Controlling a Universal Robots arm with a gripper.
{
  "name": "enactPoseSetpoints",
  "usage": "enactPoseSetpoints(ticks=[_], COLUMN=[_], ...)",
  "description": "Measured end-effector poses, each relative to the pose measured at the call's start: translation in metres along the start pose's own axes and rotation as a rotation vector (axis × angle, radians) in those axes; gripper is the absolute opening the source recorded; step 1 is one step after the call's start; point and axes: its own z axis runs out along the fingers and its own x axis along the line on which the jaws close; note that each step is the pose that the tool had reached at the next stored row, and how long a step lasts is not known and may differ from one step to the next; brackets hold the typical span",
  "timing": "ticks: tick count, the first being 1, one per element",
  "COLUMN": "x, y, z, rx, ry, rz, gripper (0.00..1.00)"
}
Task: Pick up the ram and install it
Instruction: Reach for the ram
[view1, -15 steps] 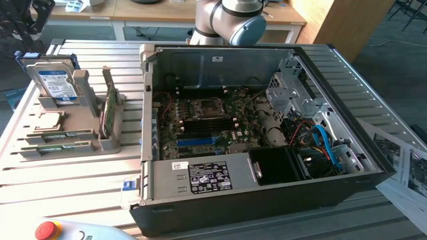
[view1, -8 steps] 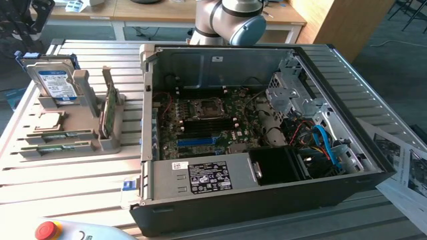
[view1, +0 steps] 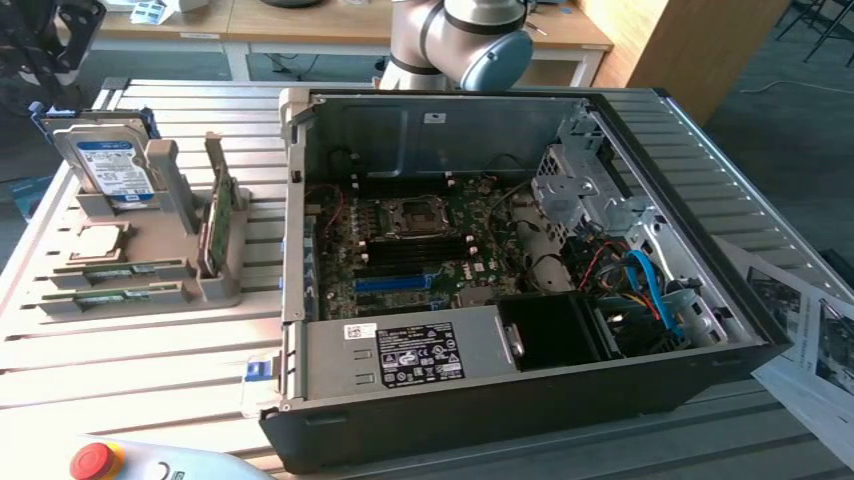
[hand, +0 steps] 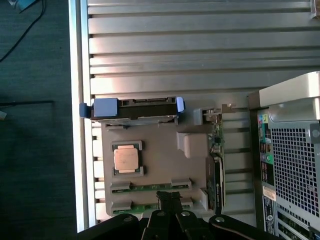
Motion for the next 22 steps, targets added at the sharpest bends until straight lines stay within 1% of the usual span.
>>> enactPoseSetpoints(ticks=[17, 22], x=[0.000, 0.000], y=[-0.0258, -0.0313], z=[-0.0011, -0.0013], rx=[0.0000, 0.0001], ry=[0.0002, 0.0002], rz=[0.002, 0.002], gripper=[0.10, 0.10])
